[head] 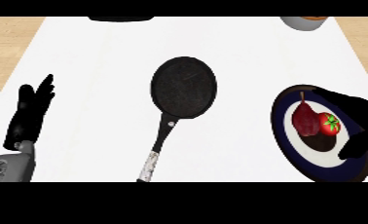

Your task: Pick the tomato from the plate and place it in the pan

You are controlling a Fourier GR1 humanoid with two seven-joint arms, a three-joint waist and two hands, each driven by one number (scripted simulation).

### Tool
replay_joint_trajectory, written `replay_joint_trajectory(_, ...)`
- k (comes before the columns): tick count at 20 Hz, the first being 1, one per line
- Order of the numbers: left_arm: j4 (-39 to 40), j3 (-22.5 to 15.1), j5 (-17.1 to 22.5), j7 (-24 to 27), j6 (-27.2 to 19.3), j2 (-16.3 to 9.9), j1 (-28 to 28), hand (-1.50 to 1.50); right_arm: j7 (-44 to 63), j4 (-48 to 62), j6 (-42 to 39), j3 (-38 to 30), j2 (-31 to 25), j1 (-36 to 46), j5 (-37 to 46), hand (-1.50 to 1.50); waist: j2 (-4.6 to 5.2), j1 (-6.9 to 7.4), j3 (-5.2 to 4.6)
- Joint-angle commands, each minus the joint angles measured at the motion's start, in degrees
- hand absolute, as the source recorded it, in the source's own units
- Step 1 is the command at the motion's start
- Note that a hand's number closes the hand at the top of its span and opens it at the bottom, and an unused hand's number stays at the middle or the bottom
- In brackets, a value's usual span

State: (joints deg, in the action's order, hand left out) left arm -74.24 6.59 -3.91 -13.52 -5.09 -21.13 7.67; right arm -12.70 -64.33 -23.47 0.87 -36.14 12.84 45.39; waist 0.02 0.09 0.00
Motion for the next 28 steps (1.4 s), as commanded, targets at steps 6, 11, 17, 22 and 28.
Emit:
replay_joint_trajectory(6, 3.2, 2.4, -1.9, 2.7, 0.7, 1.6, 0.9, 0.00, -4.1, 9.3, 4.9, -0.1, 3.0, 3.1, 7.1, 1.50, 0.03, 0.02, 0.01)
replay_joint_trajectory(11, -2.8, 1.3, -2.0, 2.2, 1.5, 2.0, -4.5, 0.00, -7.2, 12.5, 13.8, -0.2, 2.5, 4.9, 10.8, 1.50, 0.03, 0.46, 0.04)
replay_joint_trajectory(17, -6.4, 3.5, -1.6, -2.0, 4.4, 0.7, -3.8, 0.00, -7.4, 7.6, 11.7, -2.2, 3.6, 2.6, 10.4, 1.50, -0.08, 0.01, 0.00)
replay_joint_trajectory(22, -4.6, 3.5, -2.3, -1.1, 2.6, 2.1, -3.6, 0.00, 7.1, -10.1, 11.8, 3.4, 11.9, -5.8, 13.9, 1.50, -0.42, -1.09, -0.10)
replay_joint_trajectory(28, -2.2, 4.7, -2.5, -1.8, 3.0, 1.8, 0.0, 0.00, 8.1, -21.0, 11.0, 0.1, 12.0, -10.3, 11.4, 1.50, -0.15, -0.65, -0.02)
